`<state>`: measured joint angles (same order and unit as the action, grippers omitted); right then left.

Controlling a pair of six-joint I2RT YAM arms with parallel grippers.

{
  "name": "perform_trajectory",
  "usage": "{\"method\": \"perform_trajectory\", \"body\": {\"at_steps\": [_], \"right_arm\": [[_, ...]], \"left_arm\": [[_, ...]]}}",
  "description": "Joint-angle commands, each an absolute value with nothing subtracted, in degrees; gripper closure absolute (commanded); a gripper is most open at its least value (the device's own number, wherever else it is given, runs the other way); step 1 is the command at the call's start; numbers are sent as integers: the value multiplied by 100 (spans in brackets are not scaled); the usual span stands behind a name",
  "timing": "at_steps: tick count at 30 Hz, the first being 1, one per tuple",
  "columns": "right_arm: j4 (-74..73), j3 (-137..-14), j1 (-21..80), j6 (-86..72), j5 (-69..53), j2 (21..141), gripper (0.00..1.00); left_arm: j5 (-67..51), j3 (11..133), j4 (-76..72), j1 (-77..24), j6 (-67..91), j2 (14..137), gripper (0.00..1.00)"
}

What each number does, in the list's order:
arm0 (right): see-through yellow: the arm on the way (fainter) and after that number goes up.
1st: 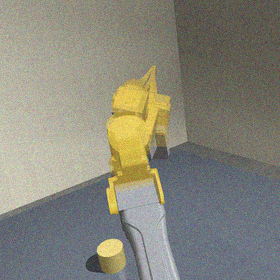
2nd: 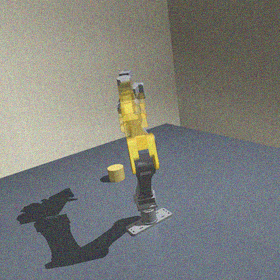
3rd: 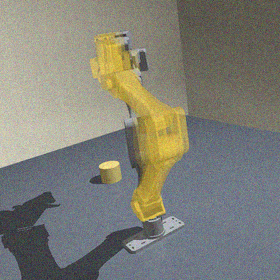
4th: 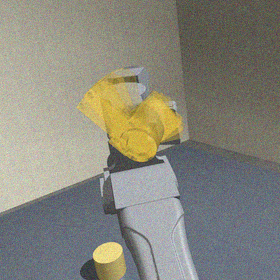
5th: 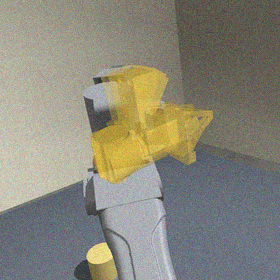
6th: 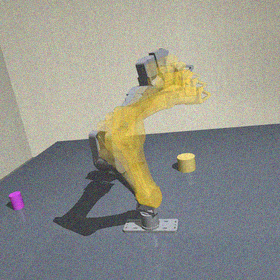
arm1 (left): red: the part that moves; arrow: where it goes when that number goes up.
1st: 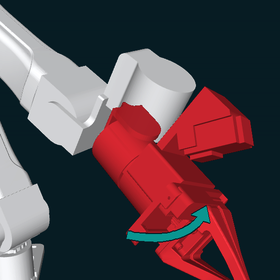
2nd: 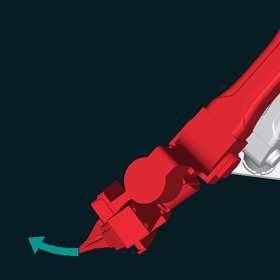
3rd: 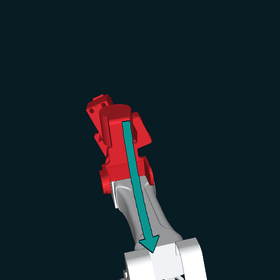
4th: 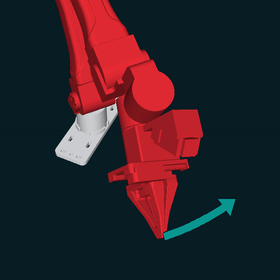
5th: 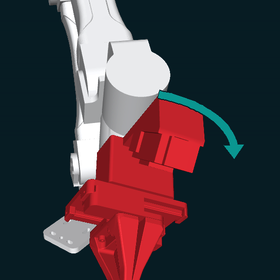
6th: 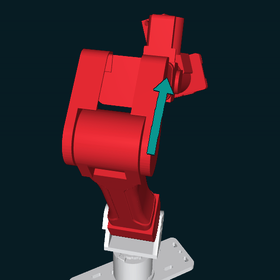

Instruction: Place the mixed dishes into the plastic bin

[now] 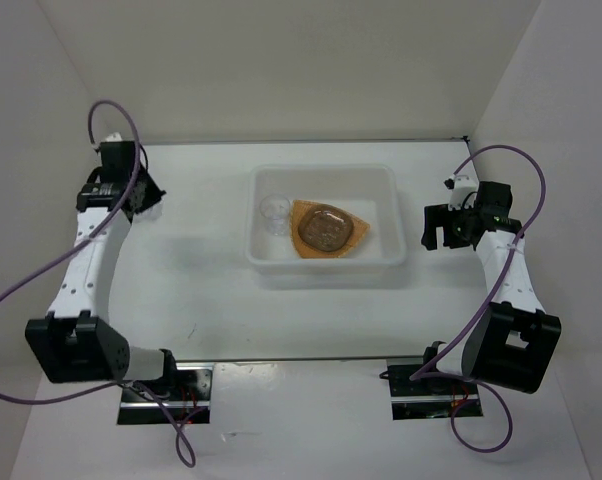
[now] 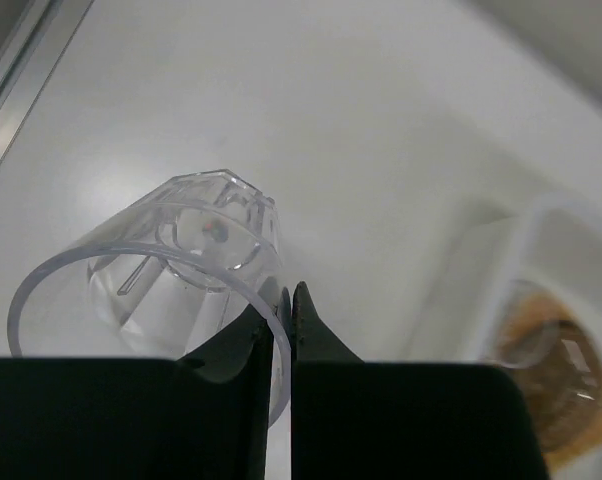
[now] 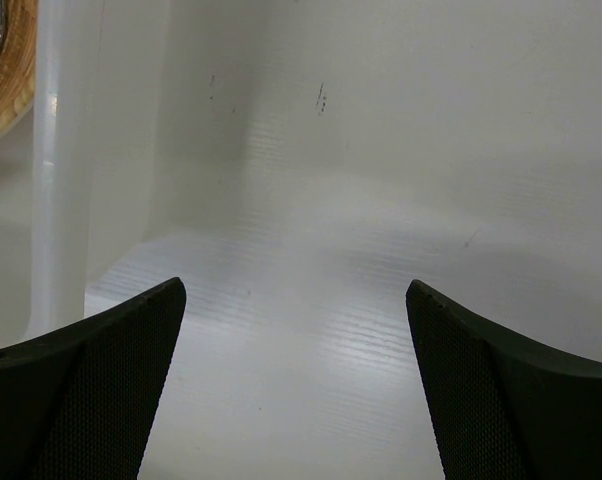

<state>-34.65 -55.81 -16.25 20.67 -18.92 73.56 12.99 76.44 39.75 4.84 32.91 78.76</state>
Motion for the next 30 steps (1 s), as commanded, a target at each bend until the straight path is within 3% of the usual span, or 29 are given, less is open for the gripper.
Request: {"method": "perform_trajectory", "body": {"at_steps": [1,4,7,13,30], "right_arm": [[-3375,-5555,-1582,2136,-1898,7365,5],[-3322,-5555,-1529,2136,-1951,7418,5],[-3270,-5555,-1529,2136,-1951,7471,5],[-3270,-5555,-1477,2136,-1951,7471,5],[-3270,-5555,-1477,2136,-1951,7418,5]], "left_arm": [[84,8427,2946,360,2902,7286,100],[-1438,8875,2821,-139,2376,7880,100],[-1679,9605,3584,-1175,1709,8653,100],[-493,9784,4245,-2538,1441,9245,100],[413,9193,3911,-3665,1767,10564,100]]}}
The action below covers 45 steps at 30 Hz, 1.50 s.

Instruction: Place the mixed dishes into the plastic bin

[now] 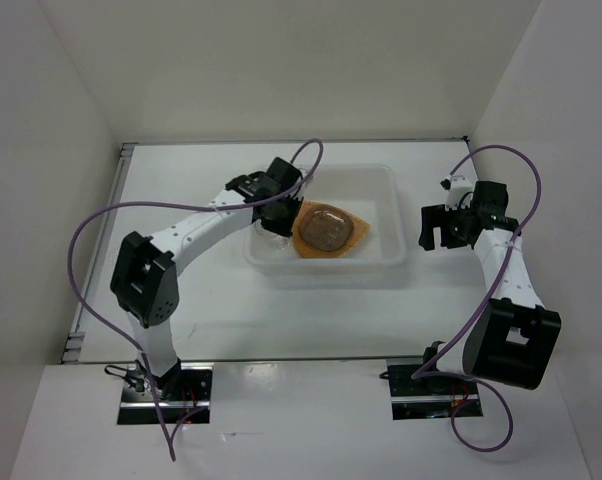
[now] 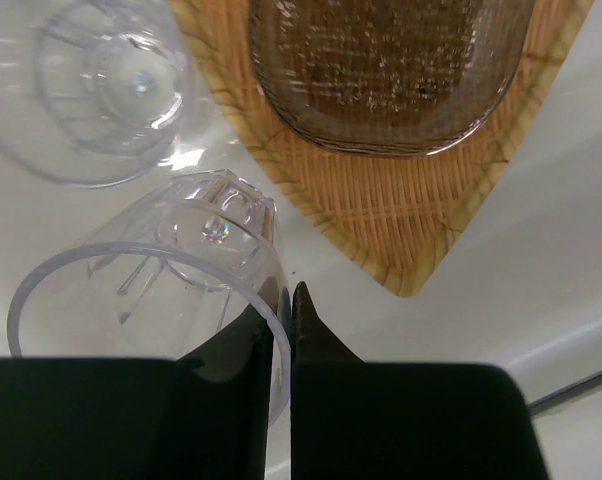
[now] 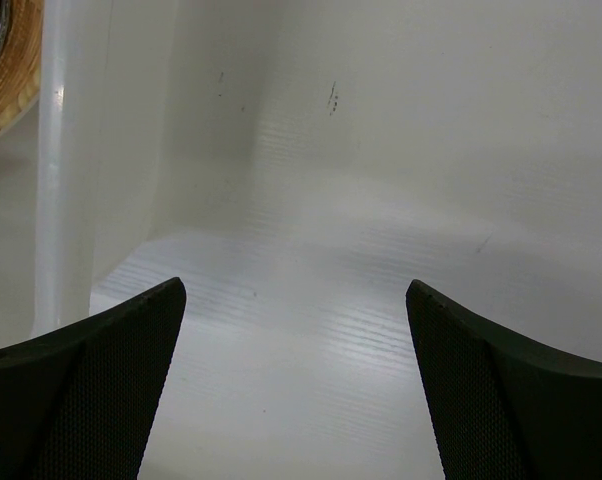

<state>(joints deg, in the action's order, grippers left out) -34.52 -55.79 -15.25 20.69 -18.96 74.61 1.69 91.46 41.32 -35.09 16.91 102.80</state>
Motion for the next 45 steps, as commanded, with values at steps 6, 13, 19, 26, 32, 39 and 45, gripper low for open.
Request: {"method": "perform_trajectory", "body": {"at_steps": [6,13,19,26,32,39,45], "right_arm": [[-3270,-5555,-1477,2136,-1951,7418,5],[-3270,-5555,-1477,2136,-1951,7418,5],[-3270,-5555,-1477,2136,-1951,7418,5],[-3270,-5616,-1477,1979,-1864,7418,3],[-3533,-6028,-1372,2030,-1934,7418,3],[-3762,-6469,-1160,2030,-1986,7304,3],[-3876,-6521,-1055,1978,-2100,7189,3]], "left_arm": [[992,9308,4095,-3753,1819,10960,100],[1450,9632,4289,-3753,1819,11267,100],[1450,9633,4219,-3700,1819,11504,99],[1450,9738,4166,-3595,1933,11514,36],[1986,10756,4359,-3595,2039,10873,0],[2057,9848,2446,-3359,1592,8207,0],[2134,7077,1766,-2954,1072,5849,0]]}}
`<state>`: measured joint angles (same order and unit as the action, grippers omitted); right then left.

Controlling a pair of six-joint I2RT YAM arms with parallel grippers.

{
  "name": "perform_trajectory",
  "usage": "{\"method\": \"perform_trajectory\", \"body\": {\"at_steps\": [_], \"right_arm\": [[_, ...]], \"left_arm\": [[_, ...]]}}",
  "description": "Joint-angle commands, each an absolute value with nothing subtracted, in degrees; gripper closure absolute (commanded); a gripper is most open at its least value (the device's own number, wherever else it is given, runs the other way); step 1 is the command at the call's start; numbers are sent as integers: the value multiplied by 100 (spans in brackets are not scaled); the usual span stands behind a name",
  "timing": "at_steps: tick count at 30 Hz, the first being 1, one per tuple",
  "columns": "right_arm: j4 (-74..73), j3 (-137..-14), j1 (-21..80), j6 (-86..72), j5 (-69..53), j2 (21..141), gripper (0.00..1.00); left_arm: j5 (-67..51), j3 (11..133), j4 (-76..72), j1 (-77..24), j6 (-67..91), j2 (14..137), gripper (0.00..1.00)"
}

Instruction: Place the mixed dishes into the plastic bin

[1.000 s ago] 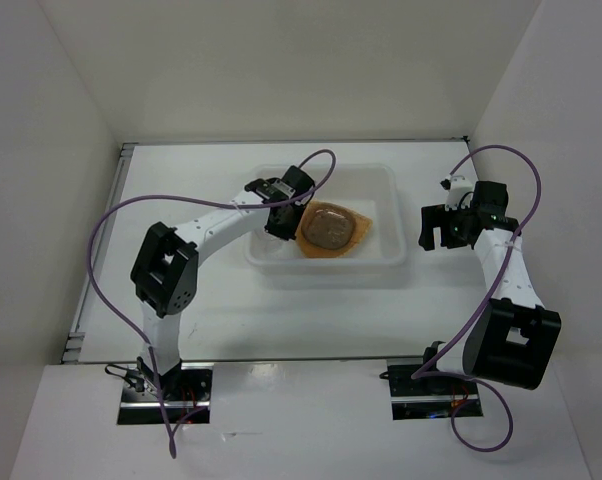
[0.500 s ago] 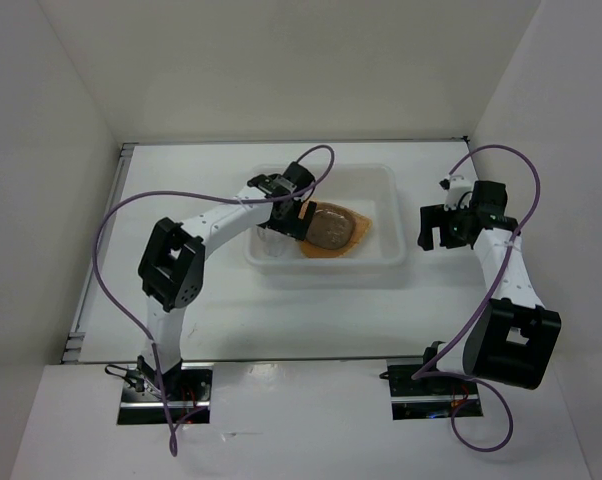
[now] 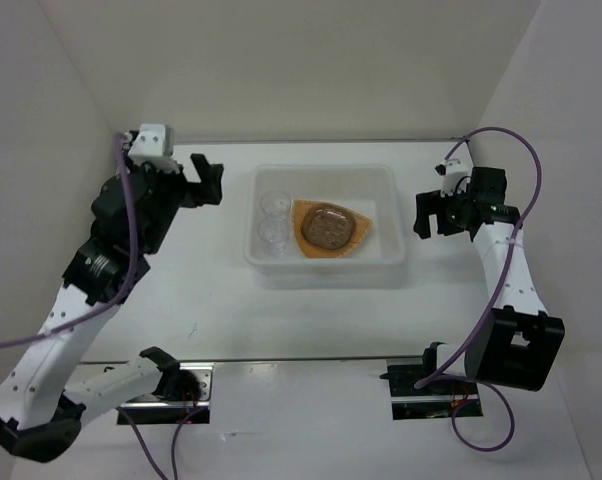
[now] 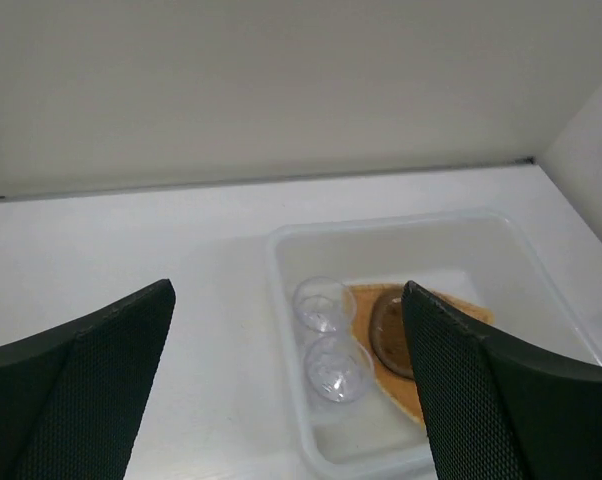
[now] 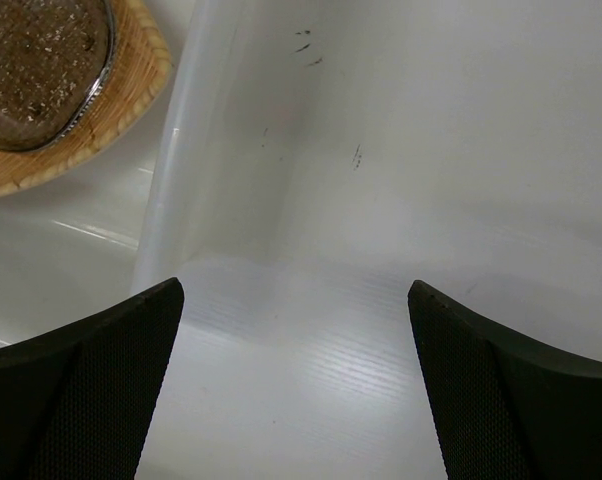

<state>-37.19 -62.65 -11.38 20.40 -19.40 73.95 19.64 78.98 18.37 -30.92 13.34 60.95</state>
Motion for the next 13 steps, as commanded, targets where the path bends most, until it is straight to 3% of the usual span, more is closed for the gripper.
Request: {"method": "perform_trajectory", "body": {"at_steps": [1,13], "right_arm": [[-3876,-6521,-1055,1978,-2101,7189,3],[-3876,-6574,-1055,2039,-2145,7251,3]], "left_arm": [[2197,6718,1941,-2849,1072,5645,0],[3119,5380,1880,-2795,1704,3560,0]]}}
